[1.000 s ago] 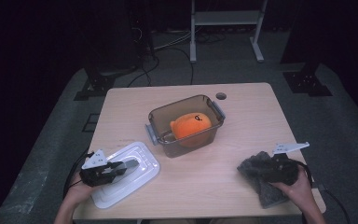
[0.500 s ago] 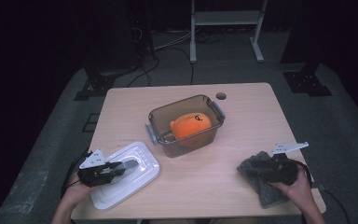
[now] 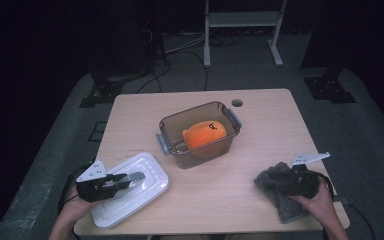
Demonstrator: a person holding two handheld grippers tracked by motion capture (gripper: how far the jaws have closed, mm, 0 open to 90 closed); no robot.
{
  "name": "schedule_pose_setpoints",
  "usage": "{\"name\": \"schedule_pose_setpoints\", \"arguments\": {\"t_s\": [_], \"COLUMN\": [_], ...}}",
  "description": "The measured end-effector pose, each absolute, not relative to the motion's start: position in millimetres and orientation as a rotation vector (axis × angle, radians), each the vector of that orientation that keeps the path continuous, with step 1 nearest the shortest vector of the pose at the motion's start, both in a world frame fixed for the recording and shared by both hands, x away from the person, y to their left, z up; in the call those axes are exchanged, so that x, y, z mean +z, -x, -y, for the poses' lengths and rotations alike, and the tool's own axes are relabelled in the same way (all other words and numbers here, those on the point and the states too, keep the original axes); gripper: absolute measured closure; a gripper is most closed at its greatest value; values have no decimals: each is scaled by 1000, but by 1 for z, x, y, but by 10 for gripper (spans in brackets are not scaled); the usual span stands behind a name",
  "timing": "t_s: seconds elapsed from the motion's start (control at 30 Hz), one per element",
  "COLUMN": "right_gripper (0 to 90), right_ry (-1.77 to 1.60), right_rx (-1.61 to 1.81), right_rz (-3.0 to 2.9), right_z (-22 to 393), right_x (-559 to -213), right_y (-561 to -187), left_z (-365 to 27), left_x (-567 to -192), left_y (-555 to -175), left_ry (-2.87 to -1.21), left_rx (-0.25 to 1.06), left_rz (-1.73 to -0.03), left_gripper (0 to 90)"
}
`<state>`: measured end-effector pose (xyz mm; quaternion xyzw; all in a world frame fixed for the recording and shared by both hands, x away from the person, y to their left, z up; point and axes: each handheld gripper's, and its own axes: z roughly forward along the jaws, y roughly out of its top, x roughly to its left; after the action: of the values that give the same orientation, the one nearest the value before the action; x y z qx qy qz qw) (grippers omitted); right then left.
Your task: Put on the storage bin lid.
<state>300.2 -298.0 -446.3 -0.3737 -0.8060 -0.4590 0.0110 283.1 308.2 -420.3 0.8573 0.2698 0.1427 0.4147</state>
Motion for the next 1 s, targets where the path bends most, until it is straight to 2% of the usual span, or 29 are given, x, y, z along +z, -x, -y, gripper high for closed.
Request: {"name": "schedule_pose_setpoints", "arguments": {"t_s": [1.0], "right_gripper": [381], "right_ry": [1169], "right_rx": [-1429], "right_rz": [2517], "right_z": [298], "right_x": [-446], "right_y": [-300], "left_z": [-318], "left_x": [-372], "left_y": [-250], "left_ry": [-2114], "left_rx": [379], "left_rz": [-605], "left_gripper": [665]}}
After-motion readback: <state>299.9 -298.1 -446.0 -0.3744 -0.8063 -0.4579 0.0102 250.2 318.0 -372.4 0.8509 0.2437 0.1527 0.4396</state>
